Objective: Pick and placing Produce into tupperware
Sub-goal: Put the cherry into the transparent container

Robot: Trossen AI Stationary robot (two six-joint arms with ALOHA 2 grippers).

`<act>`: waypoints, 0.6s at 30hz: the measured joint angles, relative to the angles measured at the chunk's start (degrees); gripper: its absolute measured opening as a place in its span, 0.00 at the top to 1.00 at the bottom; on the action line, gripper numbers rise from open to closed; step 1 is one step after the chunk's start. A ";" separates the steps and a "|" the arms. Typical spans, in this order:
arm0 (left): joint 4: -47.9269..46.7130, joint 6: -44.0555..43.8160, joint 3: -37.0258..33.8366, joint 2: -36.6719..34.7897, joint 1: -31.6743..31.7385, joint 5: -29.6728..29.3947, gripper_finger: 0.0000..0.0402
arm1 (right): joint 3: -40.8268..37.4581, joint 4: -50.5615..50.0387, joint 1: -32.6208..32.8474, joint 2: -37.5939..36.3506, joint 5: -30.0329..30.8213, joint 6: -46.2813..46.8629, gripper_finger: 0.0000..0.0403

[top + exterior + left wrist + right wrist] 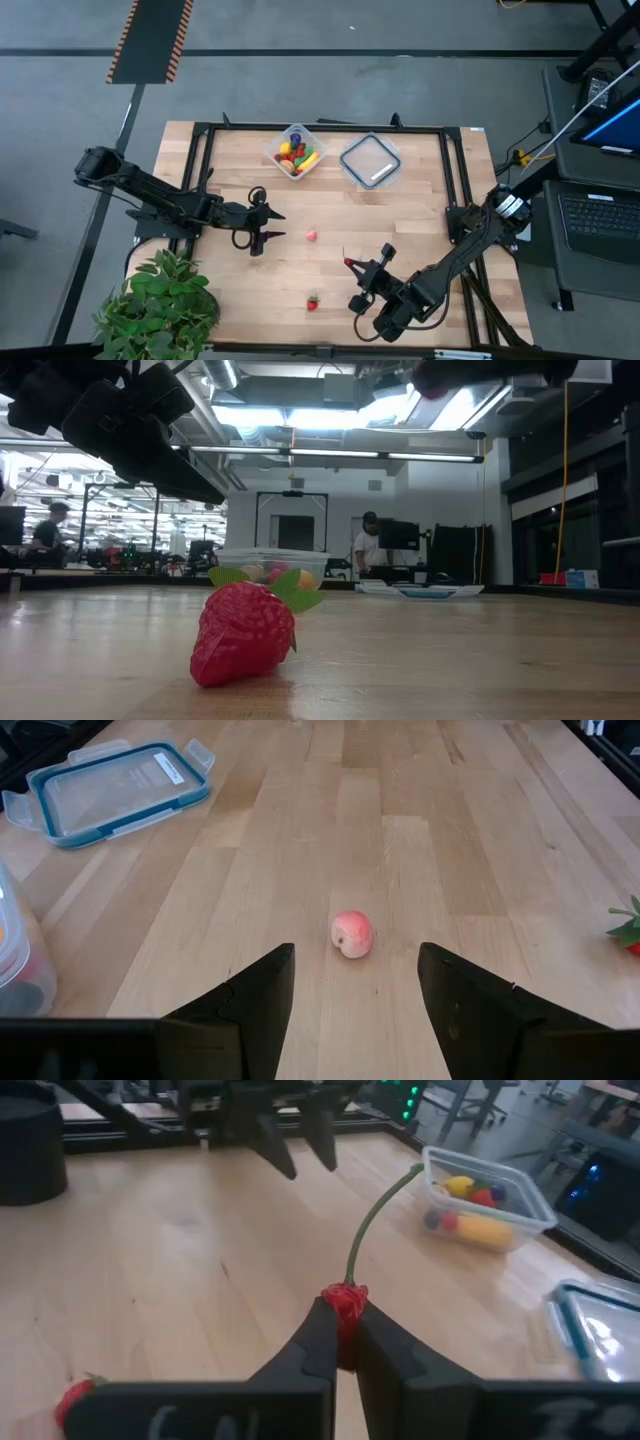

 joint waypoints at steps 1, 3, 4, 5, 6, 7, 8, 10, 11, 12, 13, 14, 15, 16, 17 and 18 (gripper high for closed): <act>0.00 0.00 0.00 0.00 0.00 0.00 0.49 | -0.99 2.22 0.00 0.00 0.00 -1.18 0.95; 0.00 0.00 0.00 0.00 0.00 0.00 0.49 | -2.91 7.40 0.00 0.00 0.22 -2.02 0.95; -0.01 0.00 0.00 0.00 0.00 -0.02 0.49 | -4.01 9.80 -0.02 0.00 0.49 -3.00 0.95; -0.01 0.00 0.00 0.00 0.00 -0.01 0.49 | -4.98 12.08 -0.02 0.00 0.70 -4.33 0.95; -0.02 0.00 0.00 0.00 0.00 -0.01 0.49 | -5.81 14.63 -0.07 0.00 0.70 -5.74 0.95; -0.02 0.00 0.00 0.00 0.00 0.00 0.49 | -6.56 17.76 -0.17 0.00 0.73 -7.42 0.95; -0.02 0.00 0.00 0.01 0.00 0.00 0.49 | -7.30 21.35 -0.27 0.00 0.77 -9.66 0.95; -0.02 0.00 0.00 0.00 0.00 0.00 0.49 | -8.82 28.27 -0.59 0.00 0.21 -15.58 0.95; -0.02 0.00 0.00 0.00 0.00 -0.01 0.49 | -9.57 31.99 -0.88 0.00 -0.64 -18.83 0.95; -0.03 0.01 0.00 0.00 0.00 -0.01 0.49 | -10.29 36.32 -1.26 0.00 -1.94 -22.09 0.95; -0.03 0.00 0.00 0.00 0.00 0.00 0.49 | -11.15 40.66 -1.75 0.00 -3.24 -25.19 0.95; -0.03 0.00 0.00 0.00 0.00 0.00 0.49 | -12.25 45.28 -2.34 0.00 -4.78 -28.46 0.95; -0.04 0.00 0.00 0.00 0.00 0.00 0.49 | -13.38 49.66 -3.03 0.00 -6.75 -31.81 0.95; -0.04 0.00 0.00 0.01 0.00 0.00 0.49 | -14.48 54.02 -3.87 0.00 -9.15 -35.02 0.95; -0.05 0.00 0.00 0.00 0.00 0.00 0.49 | -15.65 58.64 -4.75 0.00 -11.70 -37.83 0.95; -0.10 0.00 0.00 0.01 0.00 0.00 0.49 | -16.81 62.81 -5.60 0.00 -13.84 -40.33 0.95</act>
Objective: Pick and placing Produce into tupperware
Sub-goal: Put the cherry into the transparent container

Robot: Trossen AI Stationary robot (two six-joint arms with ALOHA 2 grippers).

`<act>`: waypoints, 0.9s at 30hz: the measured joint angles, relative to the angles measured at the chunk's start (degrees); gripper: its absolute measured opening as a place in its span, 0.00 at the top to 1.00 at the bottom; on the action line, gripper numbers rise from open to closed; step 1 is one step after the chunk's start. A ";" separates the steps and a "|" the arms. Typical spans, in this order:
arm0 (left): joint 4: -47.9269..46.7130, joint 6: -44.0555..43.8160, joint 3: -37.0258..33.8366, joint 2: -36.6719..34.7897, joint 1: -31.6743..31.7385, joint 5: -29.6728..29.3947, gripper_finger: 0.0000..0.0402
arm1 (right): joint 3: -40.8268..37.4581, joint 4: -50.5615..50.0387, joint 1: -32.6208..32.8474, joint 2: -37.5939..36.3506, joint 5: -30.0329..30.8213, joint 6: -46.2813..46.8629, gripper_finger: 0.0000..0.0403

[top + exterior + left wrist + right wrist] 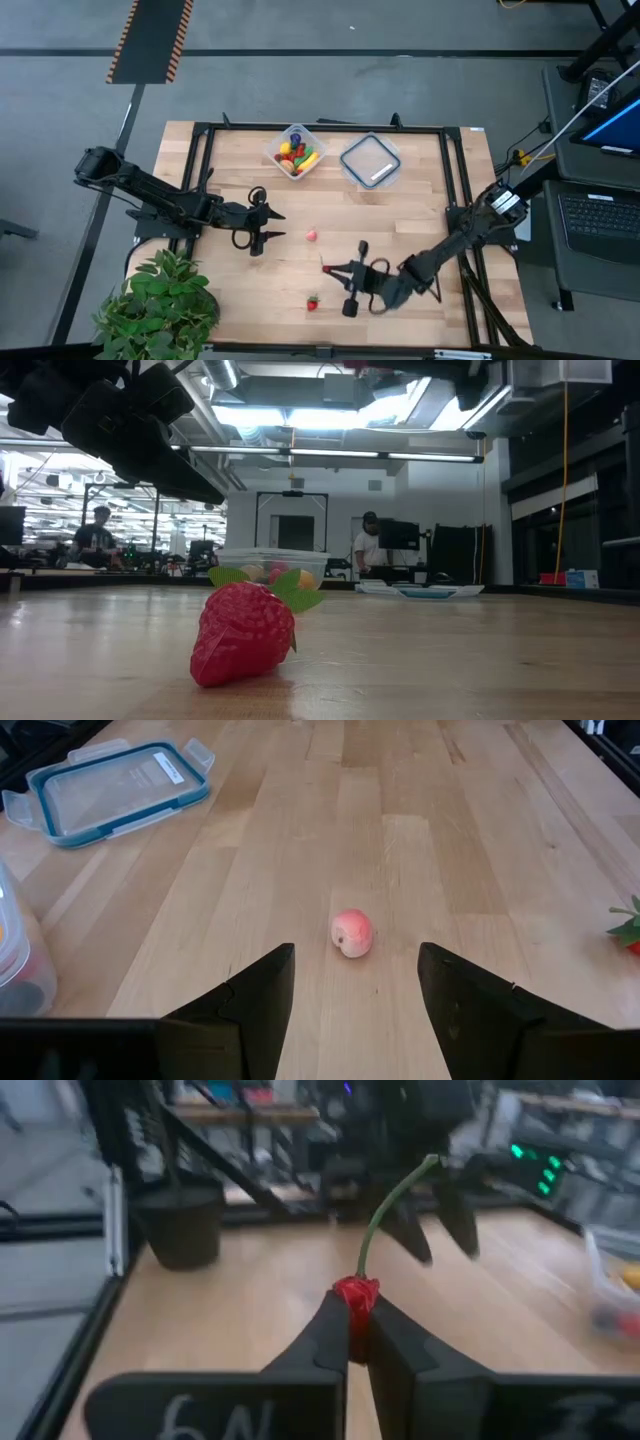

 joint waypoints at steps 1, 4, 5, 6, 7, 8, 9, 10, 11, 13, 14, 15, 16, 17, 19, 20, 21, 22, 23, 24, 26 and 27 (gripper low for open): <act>-0.10 0.00 0.00 -0.01 0.00 -0.02 0.49 | -1.23 4.10 -0.98 0.00 -1.77 -2.28 0.95; -0.25 -0.01 0.00 -0.01 0.00 0.00 0.49 | -4.66 12.16 -3.60 0.00 -5.44 -6.25 0.95; -0.32 -0.02 0.00 -0.01 0.00 0.00 0.49 | -5.51 13.88 -4.34 0.00 -6.22 -7.05 0.95; -0.44 -0.02 0.00 -0.01 0.00 0.00 0.49 | -6.24 15.24 -5.07 0.00 -7.13 -7.50 0.95; -0.62 -0.02 0.00 -0.01 -0.01 0.00 0.49 | -6.92 16.38 -5.77 0.00 -8.14 -7.75 0.95; -0.90 -0.01 0.00 -0.01 -0.02 0.00 0.49 | -7.56 17.17 -6.46 0.00 -9.58 -7.88 0.95; -1.23 0.00 0.00 -0.01 -0.02 0.00 0.49 | -8.14 17.63 -7.12 0.00 -11.00 -7.98 0.95; -1.45 0.00 0.00 -0.01 -0.02 0.00 0.49 | -8.61 18.01 -7.80 0.00 -12.06 -8.33 0.95; -1.71 0.00 0.02 -0.01 -0.02 0.00 0.49 | -8.95 18.35 -8.40 0.00 -12.93 -8.88 0.95; -2.35 0.00 0.02 -0.01 0.00 0.00 0.49 | -9.20 19.09 -9.76 0.00 -15.10 -9.69 0.95; -2.43 0.00 0.02 -0.01 -0.01 0.00 0.49 | -9.24 19.23 -10.55 0.00 -16.54 -10.53 0.95; -2.37 0.00 0.02 -0.01 -0.01 0.00 0.49 | -9.26 19.53 -11.36 0.00 -18.17 -11.46 0.95; -2.35 0.00 0.02 -0.01 -0.02 0.00 0.49 | -9.27 19.87 -12.30 0.00 -20.01 -12.16 0.95; -2.35 0.00 0.02 -0.01 -0.02 0.00 0.49 | -9.27 20.09 -13.30 0.00 -21.67 -12.64 0.95; -2.32 0.08 0.02 -0.01 -0.02 0.00 0.49 | -9.27 20.02 -15.56 0.00 -25.19 -13.23 0.95; -2.33 0.25 0.02 -0.01 -0.02 0.00 0.49 | -9.27 20.02 -16.82 0.00 -27.09 -13.29 0.95; -2.34 0.31 0.02 -0.01 -0.02 0.00 0.49 | -9.27 20.10 -18.17 0.00 -29.11 -13.29 0.95; -2.33 0.34 0.02 -0.01 -0.02 0.00 0.49 | -9.27 20.27 -19.50 0.00 -31.18 -13.33 0.95; -2.33 0.38 0.02 -0.01 -0.02 0.00 0.49 | -9.27 20.37 -20.78 0.00 -33.16 -13.38 0.95; -2.33 0.39 0.02 -0.01 -0.01 0.00 0.49 | -9.27 20.61 -22.06 0.00 -34.84 -13.53 0.95; -2.40 0.42 0.02 -0.01 -0.02 0.00 0.49 | -9.27 21.50 -24.69 0.00 -38.62 -14.03 0.95; -2.53 0.42 0.02 -0.01 0.00 -0.03 0.49 | -9.27 21.81 -25.98 0.00 -40.57 -14.37 0.95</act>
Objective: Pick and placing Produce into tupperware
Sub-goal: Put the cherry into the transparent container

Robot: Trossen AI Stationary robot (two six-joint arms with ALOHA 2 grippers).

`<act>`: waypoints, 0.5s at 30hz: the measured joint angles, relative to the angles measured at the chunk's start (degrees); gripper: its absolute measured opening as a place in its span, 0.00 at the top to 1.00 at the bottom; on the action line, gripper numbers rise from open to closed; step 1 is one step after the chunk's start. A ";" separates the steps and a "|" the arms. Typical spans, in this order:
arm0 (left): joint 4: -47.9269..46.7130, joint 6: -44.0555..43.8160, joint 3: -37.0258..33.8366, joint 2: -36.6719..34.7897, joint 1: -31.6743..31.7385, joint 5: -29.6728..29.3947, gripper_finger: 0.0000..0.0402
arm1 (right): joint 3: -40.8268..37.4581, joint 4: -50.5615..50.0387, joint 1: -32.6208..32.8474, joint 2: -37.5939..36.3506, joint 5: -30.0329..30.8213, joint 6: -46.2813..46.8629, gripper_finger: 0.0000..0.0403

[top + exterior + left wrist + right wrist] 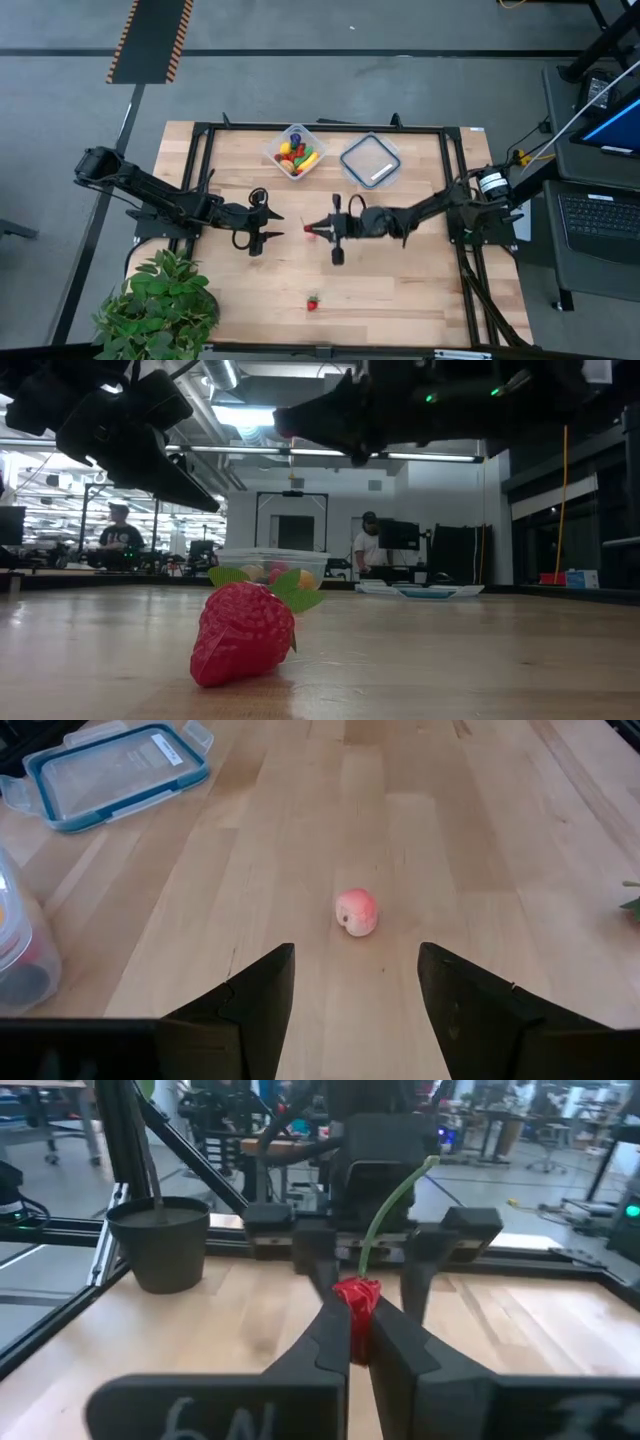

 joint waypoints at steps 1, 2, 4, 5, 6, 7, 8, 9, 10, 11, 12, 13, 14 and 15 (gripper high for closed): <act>-0.14 0.00 0.00 0.00 -0.02 -0.17 0.49 | 0.00 0.32 -1.29 0.00 -1.85 -0.30 0.95; -0.42 -0.02 0.00 0.00 -0.02 -0.55 0.49 | 0.00 0.59 -2.55 0.00 -3.47 -0.43 0.95; -1.31 0.00 0.00 0.00 0.00 -1.31 0.49 | 0.00 0.90 -4.94 0.00 -5.41 -0.50 0.95; -1.74 0.00 0.00 0.00 0.00 -1.61 0.49 | 0.00 0.89 -6.10 0.00 -5.92 -0.49 0.95; -2.22 -0.01 0.00 0.00 0.00 -2.02 0.49 | 0.00 0.80 -7.26 0.00 -6.52 -0.50 0.95; -2.82 -0.02 0.00 0.00 0.00 -2.26 0.49 | 0.00 0.79 -8.42 0.00 -7.02 -0.51 0.95; -3.55 -0.04 0.00 0.00 0.00 -2.45 0.49 | 0.00 0.79 -9.53 0.00 -7.68 -0.51 0.95; -3.96 -0.07 0.00 0.00 0.00 -2.49 0.49 | 0.00 0.75 -10.66 0.00 -8.43 -0.51 0.95; -4.08 -0.07 0.00 0.00 0.00 -2.49 0.49 | 0.00 0.66 -11.79 0.00 -8.75 -0.51 0.95; -4.08 -0.07 0.00 0.00 0.00 -2.49 0.49 | 0.00 0.63 -12.86 0.00 -8.93 -0.51 0.95; -4.08 -0.07 0.00 0.00 0.00 -2.49 0.49 | 0.00 0.63 -13.99 0.00 -9.01 -0.51 0.95; -4.08 -0.07 0.00 0.00 0.00 -2.49 0.49 | 0.00 0.51 -15.15 0.00 -9.04 -0.49 0.95; -4.08 -0.04 0.00 0.00 0.00 -2.49 0.49 | 0.01 -0.07 -16.31 0.00 -9.10 -0.28 0.95; -4.08 -0.04 0.00 0.00 0.00 -2.49 0.49 | 0.01 -0.88 -17.40 0.00 -9.21 0.17 0.95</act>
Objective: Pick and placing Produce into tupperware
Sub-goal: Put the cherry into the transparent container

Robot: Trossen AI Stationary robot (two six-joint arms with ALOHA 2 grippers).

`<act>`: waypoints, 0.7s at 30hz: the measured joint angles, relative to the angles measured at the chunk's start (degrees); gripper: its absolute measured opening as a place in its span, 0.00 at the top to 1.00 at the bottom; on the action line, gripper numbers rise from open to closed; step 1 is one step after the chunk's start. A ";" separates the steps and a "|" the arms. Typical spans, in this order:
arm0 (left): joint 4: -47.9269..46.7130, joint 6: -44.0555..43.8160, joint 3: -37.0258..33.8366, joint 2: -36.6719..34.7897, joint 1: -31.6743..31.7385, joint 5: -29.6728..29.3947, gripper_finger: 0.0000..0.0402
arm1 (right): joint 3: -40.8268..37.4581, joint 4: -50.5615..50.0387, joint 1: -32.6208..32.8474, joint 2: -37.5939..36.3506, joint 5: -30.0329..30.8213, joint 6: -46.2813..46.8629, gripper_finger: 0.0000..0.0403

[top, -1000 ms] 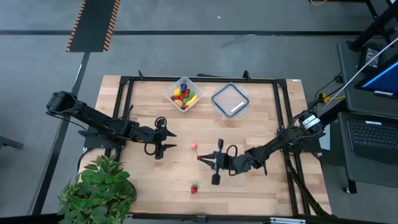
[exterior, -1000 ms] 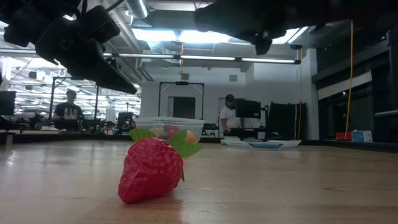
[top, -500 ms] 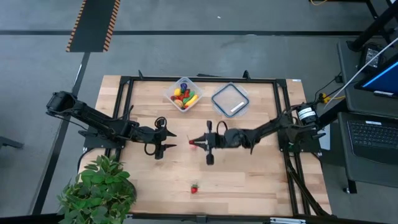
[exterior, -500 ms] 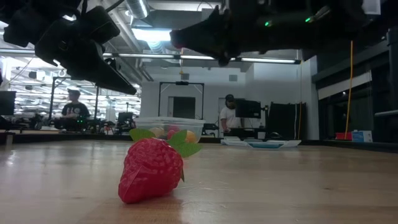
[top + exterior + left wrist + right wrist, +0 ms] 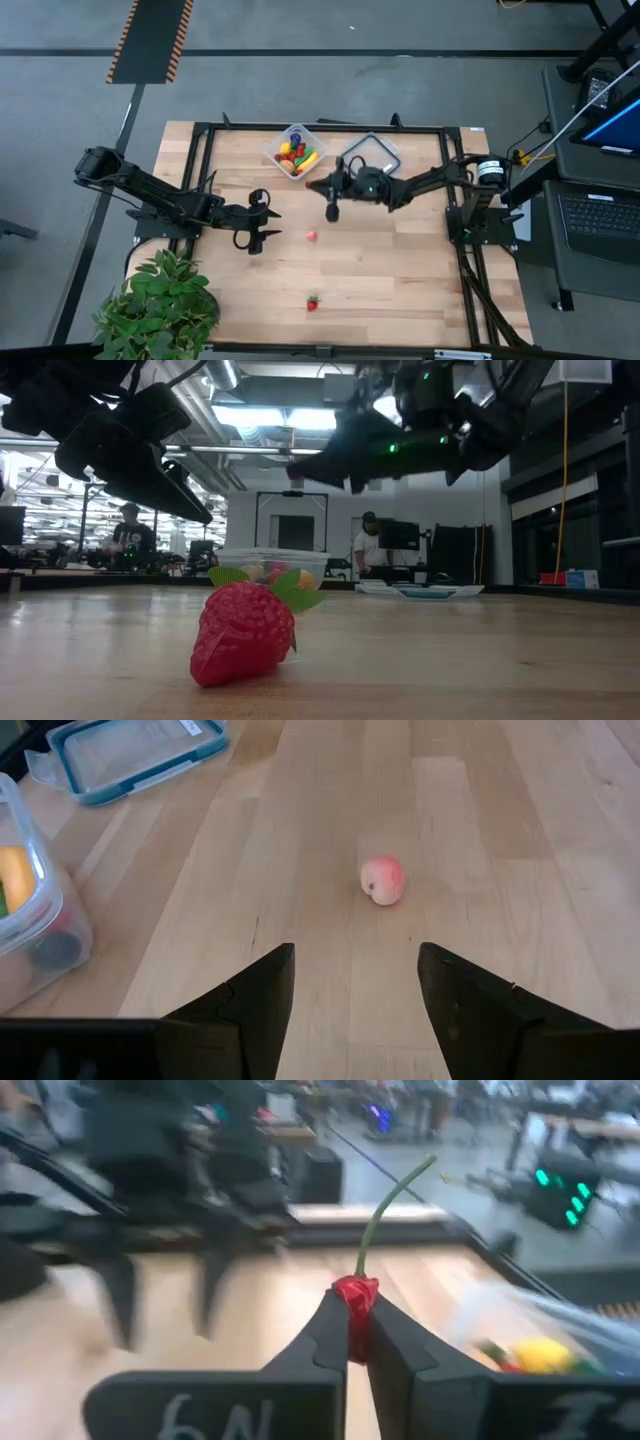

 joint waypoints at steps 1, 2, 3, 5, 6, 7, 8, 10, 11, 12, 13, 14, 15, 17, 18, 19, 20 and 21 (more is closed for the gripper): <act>0.00 0.00 0.00 0.00 0.00 -0.01 0.49 | -0.01 -0.94 -1.14 0.00 -0.25 0.61 0.95; 0.02 0.02 0.00 0.00 0.00 -0.02 0.49 | -0.01 -1.79 -2.16 0.00 -0.26 0.73 0.95; 0.02 0.02 0.00 0.00 0.00 -0.02 0.49 | 0.00 -2.48 -3.13 0.00 -0.25 0.74 0.95; 0.02 0.04 0.00 0.00 0.00 -0.02 0.49 | 0.00 -2.83 -4.89 0.00 -0.29 0.81 0.95; 0.02 0.21 0.00 0.00 0.00 -0.02 0.49 | 0.06 -2.77 -5.70 0.00 -0.54 0.85 0.95; 0.02 0.80 0.00 0.00 0.00 -0.03 0.49 | 0.45 -3.05 -6.43 0.00 -1.17 0.87 0.95; 0.02 1.47 0.00 0.00 0.00 -0.03 0.49 | 1.13 -3.81 -7.23 0.00 -2.64 0.88 0.95; 0.02 2.23 0.00 0.00 0.01 -0.05 0.49 | 3.20 -7.04 -8.62 0.06 -6.32 0.84 0.95; 0.04 2.74 0.00 0.00 0.10 -0.05 0.49 | 4.63 -9.39 -9.18 0.36 -7.63 0.79 0.95; 0.04 2.86 0.00 0.00 0.21 -0.05 0.49 | 6.17 -12.48 -9.74 0.74 -8.60 0.60 0.95; 0.06 2.86 0.00 0.00 0.42 -0.06 0.49 | 7.75 -15.57 -10.30 1.33 -9.35 -0.03 0.95; 0.06 2.88 0.00 0.00 0.68 -0.04 0.49 | 9.71 -18.70 -10.78 2.08 -10.04 -0.80 0.95; 0.04 2.88 0.00 0.00 0.96 -0.06 0.49 | 11.63 -21.88 -11.27 2.93 -10.92 -1.83 0.95; 0.06 2.89 0.00 0.00 1.60 -0.08 0.49 | 15.72 -27.08 -12.33 4.62 -12.78 -3.50 0.95; 0.04 2.87 0.00 0.00 1.92 -0.06 0.49 | 17.69 -29.89 -12.88 5.45 -13.93 -3.86 0.95; 0.06 2.89 0.00 0.00 2.20 -0.08 0.49 | 19.78 -32.03 -13.46 6.39 -14.99 -4.09 0.95; 0.03 2.88 0.00 0.00 2.53 -0.08 0.49 | 21.72 -34.57 -14.01 7.20 -16.29 -4.41 0.95; 0.03 2.89 0.00 0.00 2.76 -0.08 0.49 | 23.58 -36.98 -14.40 8.04 -17.51 -5.20 0.95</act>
